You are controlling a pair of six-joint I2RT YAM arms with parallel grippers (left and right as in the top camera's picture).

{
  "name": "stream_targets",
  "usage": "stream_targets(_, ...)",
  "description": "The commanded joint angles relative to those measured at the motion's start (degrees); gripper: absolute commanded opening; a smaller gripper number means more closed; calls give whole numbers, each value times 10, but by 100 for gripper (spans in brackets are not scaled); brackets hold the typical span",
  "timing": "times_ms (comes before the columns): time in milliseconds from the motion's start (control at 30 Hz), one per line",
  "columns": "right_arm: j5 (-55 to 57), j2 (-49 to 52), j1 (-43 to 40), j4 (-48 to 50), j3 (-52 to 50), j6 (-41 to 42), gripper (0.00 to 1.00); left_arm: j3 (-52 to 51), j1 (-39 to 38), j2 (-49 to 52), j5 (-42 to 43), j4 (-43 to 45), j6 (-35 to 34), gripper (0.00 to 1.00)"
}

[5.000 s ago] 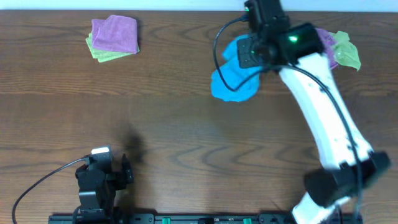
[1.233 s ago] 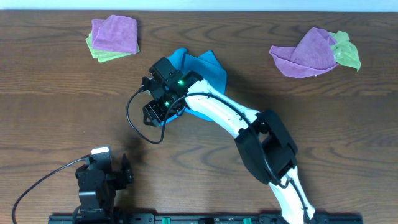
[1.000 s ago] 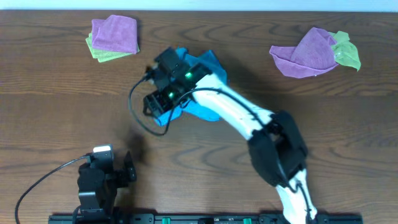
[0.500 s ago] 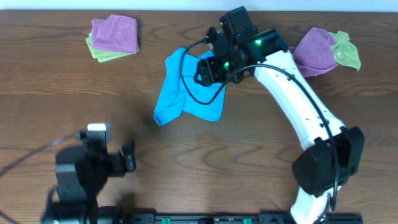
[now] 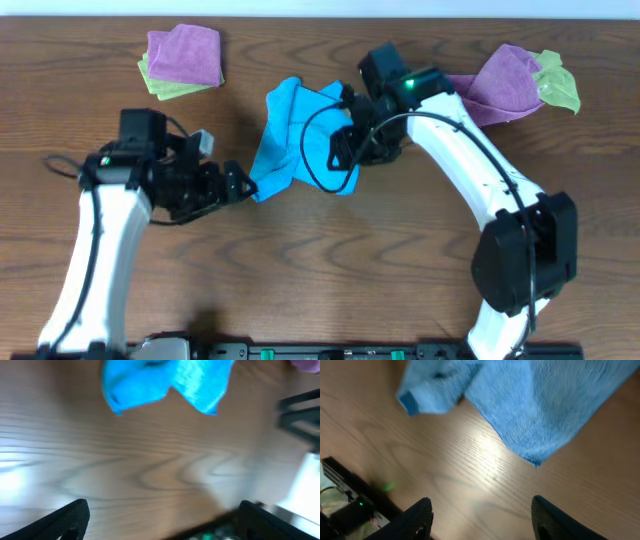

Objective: Fold the cloth
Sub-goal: 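Reach the left gripper to the blue cloth's left corner and grasp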

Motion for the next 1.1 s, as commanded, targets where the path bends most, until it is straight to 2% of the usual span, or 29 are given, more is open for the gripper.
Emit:
stream_targets(0, -37, -11, -21, 24, -51, -7, 63, 6, -2, 42, 86, 16, -21, 95)
stream_targets(167, -65, -11, -54, 72, -107, -2, 63, 6, -2, 95, 77, 54, -22, 95)
stream_targets(400, -80, -11, -75, 100, -113, 8, 63, 6, -3, 167, 61, 106, -26, 95)
stream_targets(900, -87, -11, -77, 103, -113, 7, 63, 6, -16, 261, 58, 194, -63, 95)
stream_targets(1067, -95, -11, -77, 103, -113, 7, 63, 5, -36, 281, 19, 210, -82, 95)
